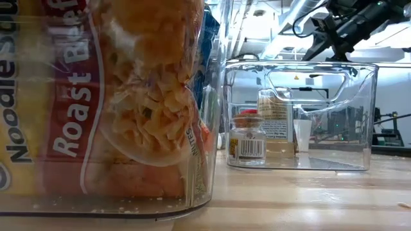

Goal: Pick & Place Food Item
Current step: Put the white seasoning bottle into the right transparent bin

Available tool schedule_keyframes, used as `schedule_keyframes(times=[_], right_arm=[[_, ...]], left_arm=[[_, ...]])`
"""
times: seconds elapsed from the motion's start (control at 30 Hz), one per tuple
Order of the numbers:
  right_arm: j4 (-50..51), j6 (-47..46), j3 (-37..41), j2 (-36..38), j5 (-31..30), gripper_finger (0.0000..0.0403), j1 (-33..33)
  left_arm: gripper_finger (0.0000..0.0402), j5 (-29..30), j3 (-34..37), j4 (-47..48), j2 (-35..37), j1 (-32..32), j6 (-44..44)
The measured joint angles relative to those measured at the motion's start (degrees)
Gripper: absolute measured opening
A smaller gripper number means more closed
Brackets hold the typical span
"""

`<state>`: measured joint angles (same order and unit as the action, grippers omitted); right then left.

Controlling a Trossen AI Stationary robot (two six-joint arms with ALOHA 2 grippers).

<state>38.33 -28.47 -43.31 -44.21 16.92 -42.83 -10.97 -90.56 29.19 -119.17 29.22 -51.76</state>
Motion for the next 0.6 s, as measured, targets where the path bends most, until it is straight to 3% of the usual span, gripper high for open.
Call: schedule_keyframes(times=[0.6], right_arm=[[2.43, -0.50, 0.00, 0.02, -0.62, 0.0226, -0.04]], left_arm=[[0.0306, 7.15, -0.02, -1.07, -6.21, -1.06, 2.68]])
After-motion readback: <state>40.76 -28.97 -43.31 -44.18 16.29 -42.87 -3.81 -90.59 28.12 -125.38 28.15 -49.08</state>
